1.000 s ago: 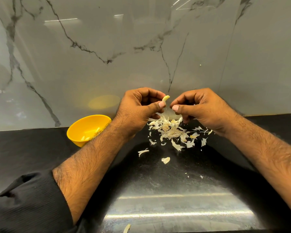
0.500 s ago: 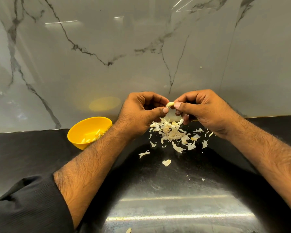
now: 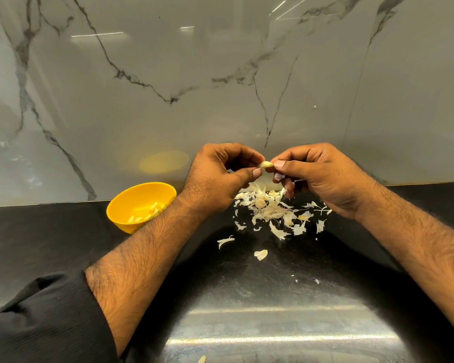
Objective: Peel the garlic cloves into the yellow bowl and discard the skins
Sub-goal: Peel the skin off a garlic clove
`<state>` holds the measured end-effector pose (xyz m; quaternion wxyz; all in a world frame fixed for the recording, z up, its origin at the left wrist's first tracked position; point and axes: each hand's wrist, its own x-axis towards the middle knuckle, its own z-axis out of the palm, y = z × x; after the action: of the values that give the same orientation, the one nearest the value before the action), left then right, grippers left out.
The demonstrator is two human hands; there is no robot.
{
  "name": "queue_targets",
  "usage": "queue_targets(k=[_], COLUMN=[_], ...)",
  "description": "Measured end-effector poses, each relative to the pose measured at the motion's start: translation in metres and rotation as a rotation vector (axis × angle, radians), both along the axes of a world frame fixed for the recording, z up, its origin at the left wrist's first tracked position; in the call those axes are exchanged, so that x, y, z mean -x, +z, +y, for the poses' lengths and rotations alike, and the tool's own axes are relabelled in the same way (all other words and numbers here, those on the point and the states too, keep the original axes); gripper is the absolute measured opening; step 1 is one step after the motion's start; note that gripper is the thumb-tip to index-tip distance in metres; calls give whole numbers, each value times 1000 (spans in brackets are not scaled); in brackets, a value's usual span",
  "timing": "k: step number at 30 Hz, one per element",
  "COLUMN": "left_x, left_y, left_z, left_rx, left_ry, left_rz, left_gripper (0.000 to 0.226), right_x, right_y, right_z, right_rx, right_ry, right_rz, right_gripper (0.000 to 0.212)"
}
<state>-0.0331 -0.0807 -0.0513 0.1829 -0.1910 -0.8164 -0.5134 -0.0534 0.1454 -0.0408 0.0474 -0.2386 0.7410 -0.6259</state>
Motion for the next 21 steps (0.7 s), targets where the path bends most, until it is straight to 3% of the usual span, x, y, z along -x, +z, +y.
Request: queue_targets(k=[15, 21], left_x=[-6, -9], left_y=[2, 1], left_z=[6, 10], left_rx=[88, 40], left_ry=[87, 65], left_rz=[90, 40], left_gripper=[14, 13], right_x=[0, 0], right_y=[-3, -4], right_z=[0, -2], right_rx=[-65, -68], right_ry=[-56, -93], right_rz=[109, 160], right_gripper=[14, 12])
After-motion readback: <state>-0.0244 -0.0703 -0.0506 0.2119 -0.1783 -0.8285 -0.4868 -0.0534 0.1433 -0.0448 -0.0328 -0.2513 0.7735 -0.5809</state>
